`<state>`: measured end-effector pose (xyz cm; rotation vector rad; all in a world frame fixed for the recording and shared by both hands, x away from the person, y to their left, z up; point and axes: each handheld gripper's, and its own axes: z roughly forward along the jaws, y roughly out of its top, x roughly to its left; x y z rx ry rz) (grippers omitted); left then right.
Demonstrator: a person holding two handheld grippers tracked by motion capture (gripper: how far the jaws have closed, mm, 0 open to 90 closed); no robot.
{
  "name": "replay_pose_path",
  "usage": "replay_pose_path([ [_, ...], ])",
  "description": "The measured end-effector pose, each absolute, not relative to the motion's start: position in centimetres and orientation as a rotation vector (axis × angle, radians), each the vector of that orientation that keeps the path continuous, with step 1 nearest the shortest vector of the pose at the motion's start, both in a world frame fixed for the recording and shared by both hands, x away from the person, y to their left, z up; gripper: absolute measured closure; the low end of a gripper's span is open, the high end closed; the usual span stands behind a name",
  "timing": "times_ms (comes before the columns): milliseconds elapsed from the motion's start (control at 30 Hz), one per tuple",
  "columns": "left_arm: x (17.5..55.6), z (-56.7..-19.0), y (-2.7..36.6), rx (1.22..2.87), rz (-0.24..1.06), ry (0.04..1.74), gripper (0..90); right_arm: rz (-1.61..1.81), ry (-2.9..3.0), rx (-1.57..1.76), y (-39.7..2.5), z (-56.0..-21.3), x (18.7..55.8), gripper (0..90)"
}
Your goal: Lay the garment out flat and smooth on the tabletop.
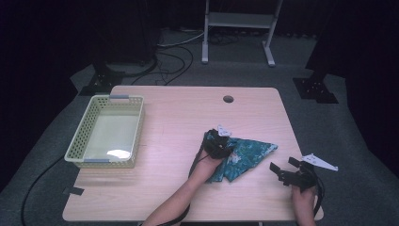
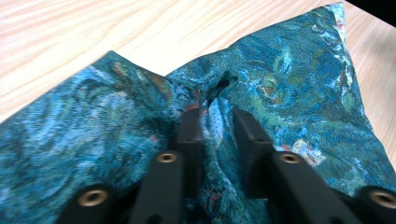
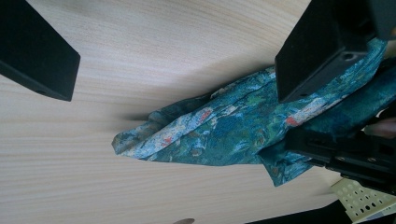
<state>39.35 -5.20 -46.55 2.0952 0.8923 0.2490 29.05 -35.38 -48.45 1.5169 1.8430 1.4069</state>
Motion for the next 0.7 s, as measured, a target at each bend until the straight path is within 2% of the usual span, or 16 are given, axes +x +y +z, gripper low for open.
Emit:
replay_pose_path([
  [67,39.2,-45.9,-4.7,2.067,0.266,0.885,79.9,1.407,1.842,1.518,-35.4,-48.4,29.0,0.0],
  [700,39.8,-41.8,2.2,1.898,0.277,0.962,79.7,1.408,1.843,1.524,-35.4,-48.5,29.1,0.0],
])
